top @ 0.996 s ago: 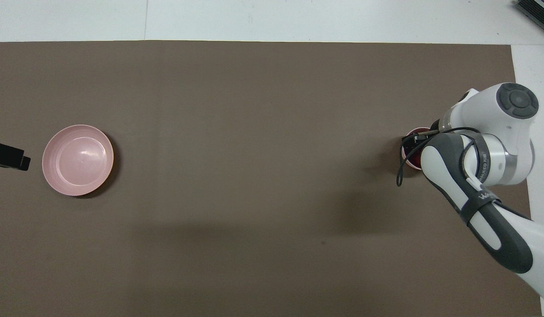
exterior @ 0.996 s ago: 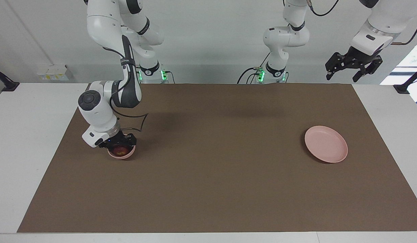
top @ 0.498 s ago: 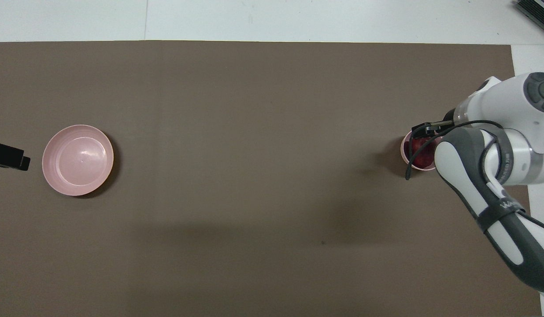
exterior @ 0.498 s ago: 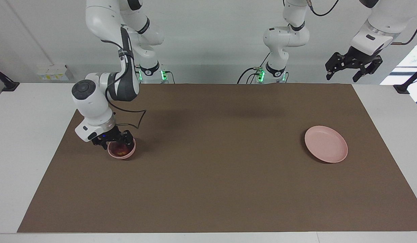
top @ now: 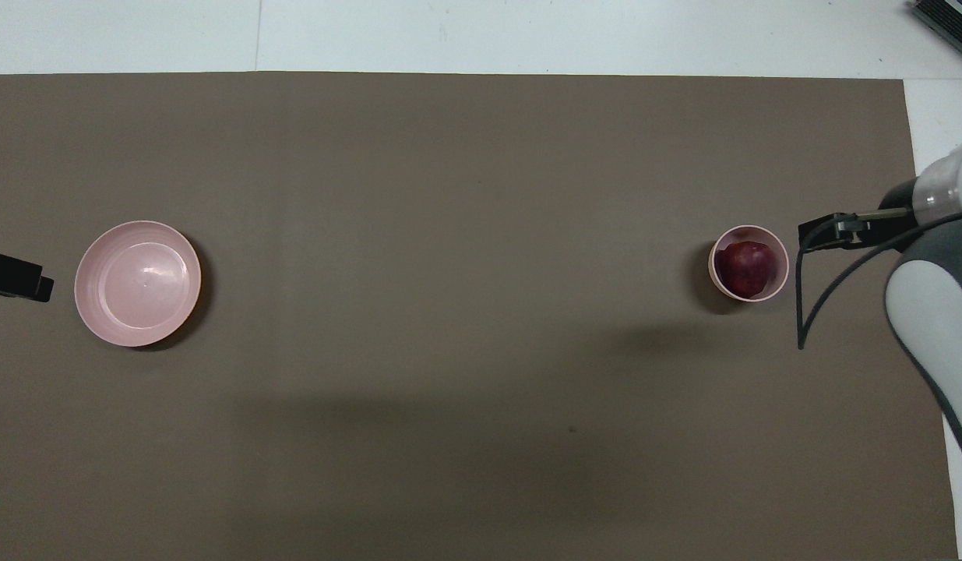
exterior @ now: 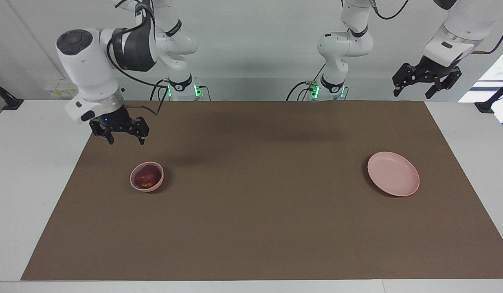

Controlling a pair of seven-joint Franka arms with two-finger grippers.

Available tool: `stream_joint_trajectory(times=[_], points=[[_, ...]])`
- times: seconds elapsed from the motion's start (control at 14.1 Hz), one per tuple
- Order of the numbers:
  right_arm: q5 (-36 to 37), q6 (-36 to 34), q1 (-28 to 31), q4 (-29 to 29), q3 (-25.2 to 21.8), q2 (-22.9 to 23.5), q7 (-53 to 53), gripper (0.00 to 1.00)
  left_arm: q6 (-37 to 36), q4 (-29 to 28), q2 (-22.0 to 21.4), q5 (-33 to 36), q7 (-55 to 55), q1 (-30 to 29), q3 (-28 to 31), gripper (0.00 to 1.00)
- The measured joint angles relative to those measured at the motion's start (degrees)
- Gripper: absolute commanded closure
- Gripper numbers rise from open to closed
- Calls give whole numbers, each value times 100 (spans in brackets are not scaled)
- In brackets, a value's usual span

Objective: Move apple from plate to bowl

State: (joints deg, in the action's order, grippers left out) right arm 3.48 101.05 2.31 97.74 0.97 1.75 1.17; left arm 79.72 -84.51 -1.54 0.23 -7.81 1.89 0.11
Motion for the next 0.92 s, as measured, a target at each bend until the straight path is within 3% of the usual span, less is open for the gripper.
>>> stream_joint_trajectory(times=[0.36,0.92], points=[[-258,-1436,-53,-904,-345,-249,-34,0,0,0,0,0,0,0,0,0],[-281,-1717,-336,-922,-630,-470,-34,0,0,0,0,0,0,0,0,0]])
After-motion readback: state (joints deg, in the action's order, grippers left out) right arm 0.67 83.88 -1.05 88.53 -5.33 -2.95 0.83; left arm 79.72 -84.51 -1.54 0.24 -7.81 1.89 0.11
